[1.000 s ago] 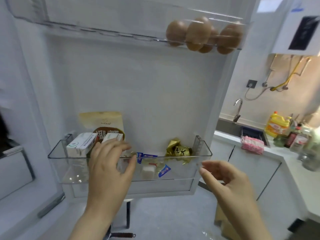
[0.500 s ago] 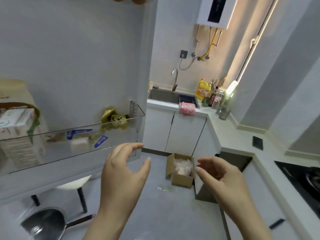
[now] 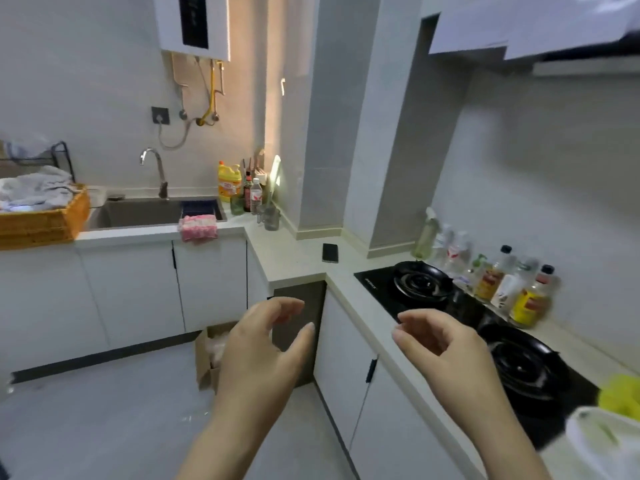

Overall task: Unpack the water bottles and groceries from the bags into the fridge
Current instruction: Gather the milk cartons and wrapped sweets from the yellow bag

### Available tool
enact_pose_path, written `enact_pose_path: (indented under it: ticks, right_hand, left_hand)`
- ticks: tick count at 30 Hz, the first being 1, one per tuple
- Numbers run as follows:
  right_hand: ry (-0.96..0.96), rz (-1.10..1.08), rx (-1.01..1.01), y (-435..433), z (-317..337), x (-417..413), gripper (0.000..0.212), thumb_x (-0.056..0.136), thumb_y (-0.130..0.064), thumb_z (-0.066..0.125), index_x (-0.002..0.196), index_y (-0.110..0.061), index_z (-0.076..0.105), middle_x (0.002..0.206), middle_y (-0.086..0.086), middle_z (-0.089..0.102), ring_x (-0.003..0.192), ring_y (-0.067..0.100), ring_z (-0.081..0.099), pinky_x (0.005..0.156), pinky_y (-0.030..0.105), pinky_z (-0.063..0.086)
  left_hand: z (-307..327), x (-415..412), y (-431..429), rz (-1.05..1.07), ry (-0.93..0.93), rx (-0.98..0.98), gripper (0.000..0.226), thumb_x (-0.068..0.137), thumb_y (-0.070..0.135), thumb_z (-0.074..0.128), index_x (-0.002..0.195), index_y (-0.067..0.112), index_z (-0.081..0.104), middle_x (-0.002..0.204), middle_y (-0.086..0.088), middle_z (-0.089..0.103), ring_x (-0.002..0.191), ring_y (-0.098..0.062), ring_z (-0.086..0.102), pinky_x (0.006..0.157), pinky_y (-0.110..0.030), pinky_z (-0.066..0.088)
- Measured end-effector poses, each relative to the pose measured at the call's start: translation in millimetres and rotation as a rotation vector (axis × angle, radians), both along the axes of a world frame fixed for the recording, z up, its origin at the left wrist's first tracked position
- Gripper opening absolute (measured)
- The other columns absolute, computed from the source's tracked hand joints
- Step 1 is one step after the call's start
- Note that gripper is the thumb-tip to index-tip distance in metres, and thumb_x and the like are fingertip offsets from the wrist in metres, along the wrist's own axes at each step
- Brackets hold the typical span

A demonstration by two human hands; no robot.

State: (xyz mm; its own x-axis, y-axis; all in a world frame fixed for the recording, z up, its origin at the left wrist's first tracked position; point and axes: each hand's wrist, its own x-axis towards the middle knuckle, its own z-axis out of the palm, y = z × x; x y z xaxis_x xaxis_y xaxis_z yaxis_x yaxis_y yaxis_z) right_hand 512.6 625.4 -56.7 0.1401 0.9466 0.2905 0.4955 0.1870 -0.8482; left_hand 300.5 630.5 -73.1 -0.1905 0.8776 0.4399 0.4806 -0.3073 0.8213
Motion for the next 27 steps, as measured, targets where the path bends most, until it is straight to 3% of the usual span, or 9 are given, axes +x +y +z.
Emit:
enact_pose_path:
  ticks: [2,7,10,16,21,27]
  right_hand:
    - [0.006,-0.076,0.0,-4.6,-4.4,40.3,0.015,0.081,-0.02,0.074,0.091,-0.03,0.071,0.08,-0.014,0.072,0.076,-0.005,0.065,0.064,0.004,0.046]
    - [0.054,-0.292,-0.005,-16.7,-18.1,123.9,0.016,0.08,-0.019,0.075,0.091,-0.03,0.07,0.079,-0.012,0.071,0.074,-0.004,0.065,0.062,0.009,0.049]
    - [0.11,-0.385,0.011,-23.5,-25.9,158.4,0.015,0.079,-0.015,0.075,0.088,-0.026,0.071,0.077,-0.008,0.071,0.071,0.0,0.065,0.064,0.01,0.049]
    - [0.181,-0.61,0.004,-29.3,-42.4,212.0,0.017,0.078,-0.012,0.076,0.086,-0.026,0.071,0.076,-0.007,0.071,0.072,0.002,0.066,0.064,0.007,0.048]
    - [0.157,-0.766,0.006,-13.8,-42.0,242.0,0.016,0.079,-0.013,0.075,0.087,-0.025,0.071,0.079,-0.006,0.072,0.071,-0.001,0.066,0.064,0.007,0.047]
    - [0.165,-0.898,-0.024,5.6,-46.3,266.3,0.016,0.079,-0.011,0.075,0.086,-0.025,0.071,0.078,-0.005,0.072,0.073,0.002,0.067,0.068,0.012,0.05]
  left_hand:
    - [-0.3,42.3,7.9,-0.076,0.007,-0.003,0.023,0.08,0.026,0.072,0.1,0.033,0.065,0.097,0.025,0.062,0.095,0.014,0.054,0.074,0.002,0.039]
    - [-4.8,137.9,27.2,-0.281,0.013,-0.041,0.023,0.081,0.027,0.07,0.102,0.035,0.065,0.098,0.026,0.062,0.095,0.01,0.056,0.081,-0.013,0.047]
    - [-11.0,184.2,39.2,-0.394,0.034,-0.055,0.022,0.082,0.027,0.07,0.101,0.036,0.065,0.098,0.025,0.063,0.096,0.01,0.055,0.079,-0.011,0.044]
    - [-20.8,256.1,74.7,-0.606,0.08,-0.086,0.021,0.082,0.028,0.07,0.102,0.034,0.066,0.097,0.023,0.064,0.096,0.008,0.057,0.082,-0.012,0.045]
    - [-22.5,304.4,116.1,-0.768,0.084,-0.087,0.022,0.081,0.028,0.07,0.101,0.036,0.066,0.097,0.024,0.064,0.094,0.013,0.057,0.074,-0.004,0.044]
    - [-27.7,352.1,155.3,-0.936,0.054,-0.134,0.019,0.08,0.024,0.071,0.096,0.033,0.068,0.094,0.02,0.067,0.09,0.009,0.061,0.081,-0.011,0.048]
